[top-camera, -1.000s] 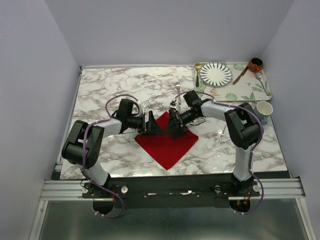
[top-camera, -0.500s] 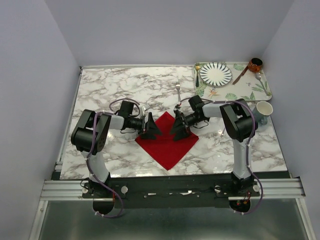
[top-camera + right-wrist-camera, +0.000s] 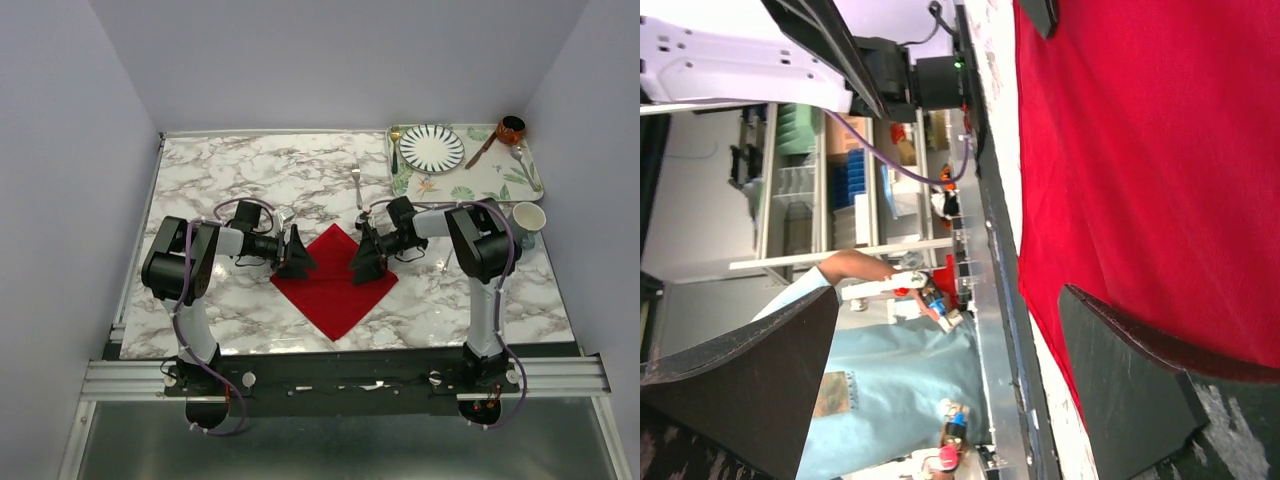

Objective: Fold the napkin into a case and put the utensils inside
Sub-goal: Smooth out the upper triangle-folded napkin at the center of the board.

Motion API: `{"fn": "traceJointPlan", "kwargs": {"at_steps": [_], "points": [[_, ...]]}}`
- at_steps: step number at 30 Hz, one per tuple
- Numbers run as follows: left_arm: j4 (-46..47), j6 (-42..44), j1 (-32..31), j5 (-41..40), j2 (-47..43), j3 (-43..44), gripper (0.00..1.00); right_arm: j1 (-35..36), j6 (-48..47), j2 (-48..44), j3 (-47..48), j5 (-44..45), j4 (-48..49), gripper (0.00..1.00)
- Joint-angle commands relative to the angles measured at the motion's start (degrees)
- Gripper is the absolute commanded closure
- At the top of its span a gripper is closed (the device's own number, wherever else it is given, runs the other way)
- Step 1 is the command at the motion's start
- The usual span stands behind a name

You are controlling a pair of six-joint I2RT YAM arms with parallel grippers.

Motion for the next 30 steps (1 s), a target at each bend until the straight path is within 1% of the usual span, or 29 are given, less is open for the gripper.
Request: {"fn": "traceJointPlan", "kwargs": {"at_steps": [1, 8, 15, 20, 24, 26, 28, 30], "points": [[-3.74, 4.91, 1.00, -10.40, 2.69, -1.62, 0.01, -1.09, -2.09, -1.80, -3.31, 8.58, -4.98, 0.00], [-3.56, 5.08, 1.00, -10.14, 1.82, -1.10, 0.01, -1.00, -5.69, -7.69, -2.79, 12.27, -8.68, 0.00], [-1.10, 4.64, 0.91, -8.91, -4.77, -1.36, 0.01, -1.09, -9.21, -11.47, -0.33, 15.35, -13.51, 0.00], [-0.74, 3.33, -0.14, -7.85, -10.92, -0.22, 0.01, -0.92, -7.20, -13.58, -1.20, 15.00, -13.43, 0.00], [-1.54, 3.15, -1.37, -8.11, -12.86, -0.83, 0.01, -0.39, -5.69, -12.97, -0.51, 15.70, -12.20, 0.00], [-2.93, 4.20, -1.46, -9.17, -11.99, -0.92, 0.02, -0.30, -5.43, -11.83, 0.02, 16.40, -12.11, 0.01], [-5.56, 7.10, -1.37, -10.04, -10.07, -0.48, 0.02, -0.39, -5.69, -9.98, 0.20, 18.07, -12.28, 0.02], [-6.28, 7.98, -1.37, -10.57, -8.83, -0.57, 0.02, -0.56, -5.96, -8.49, 0.11, 20.09, -12.46, 0.05]]}}
